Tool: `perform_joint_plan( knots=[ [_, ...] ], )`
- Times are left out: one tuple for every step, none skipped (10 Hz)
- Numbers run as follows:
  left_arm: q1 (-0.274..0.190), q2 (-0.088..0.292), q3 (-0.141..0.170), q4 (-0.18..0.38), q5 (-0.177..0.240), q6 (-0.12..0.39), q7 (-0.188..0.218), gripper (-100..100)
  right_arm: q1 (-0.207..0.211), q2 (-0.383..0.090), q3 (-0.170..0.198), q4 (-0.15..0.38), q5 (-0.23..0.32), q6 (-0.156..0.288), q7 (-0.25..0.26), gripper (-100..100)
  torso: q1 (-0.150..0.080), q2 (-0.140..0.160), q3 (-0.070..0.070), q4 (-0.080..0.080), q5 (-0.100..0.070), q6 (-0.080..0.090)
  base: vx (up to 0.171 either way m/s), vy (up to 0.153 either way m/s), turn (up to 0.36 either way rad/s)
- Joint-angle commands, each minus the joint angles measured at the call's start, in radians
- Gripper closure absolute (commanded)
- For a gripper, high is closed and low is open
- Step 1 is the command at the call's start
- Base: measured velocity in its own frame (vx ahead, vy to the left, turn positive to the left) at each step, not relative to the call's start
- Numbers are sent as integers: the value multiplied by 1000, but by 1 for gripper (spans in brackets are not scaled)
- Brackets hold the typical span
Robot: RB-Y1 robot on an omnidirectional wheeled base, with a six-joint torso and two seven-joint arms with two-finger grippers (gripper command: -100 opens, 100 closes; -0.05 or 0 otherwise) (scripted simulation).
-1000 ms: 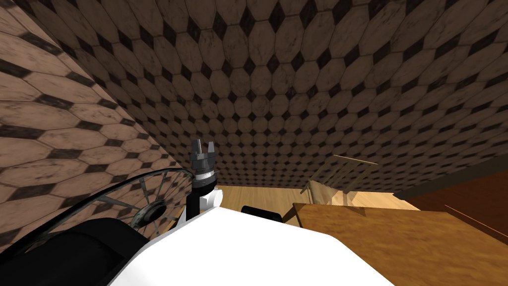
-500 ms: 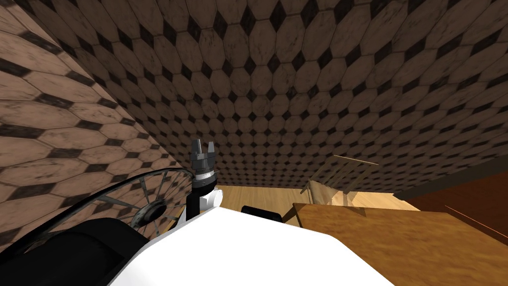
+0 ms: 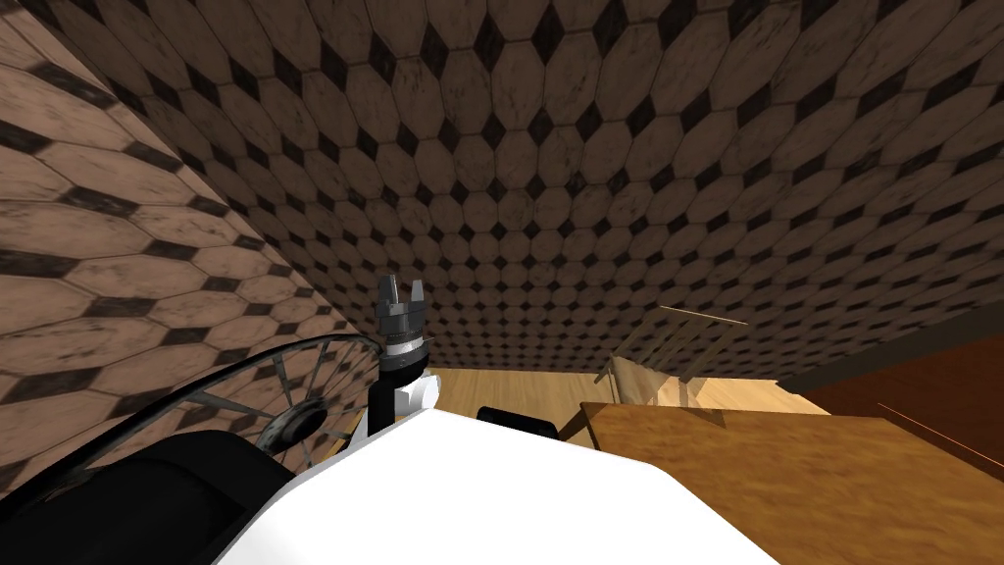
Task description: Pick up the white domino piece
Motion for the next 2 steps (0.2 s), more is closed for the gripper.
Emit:
perform_joint_plan(
  knots=[
    [0, 0, 0, 0, 0, 0, 0, 0, 0, 0, 0, 0, 0, 0, 0, 100, 0, 0, 0, 0, 0, 0, 12, 28, -1],
    [0, 0, 0, 0, 0, 0, 0, 0, 1, -2, 1, -1, -1, -2, -1, 0, -1, 0, 0, 0, 0, 0, 0, 0, 0]
  ],
)
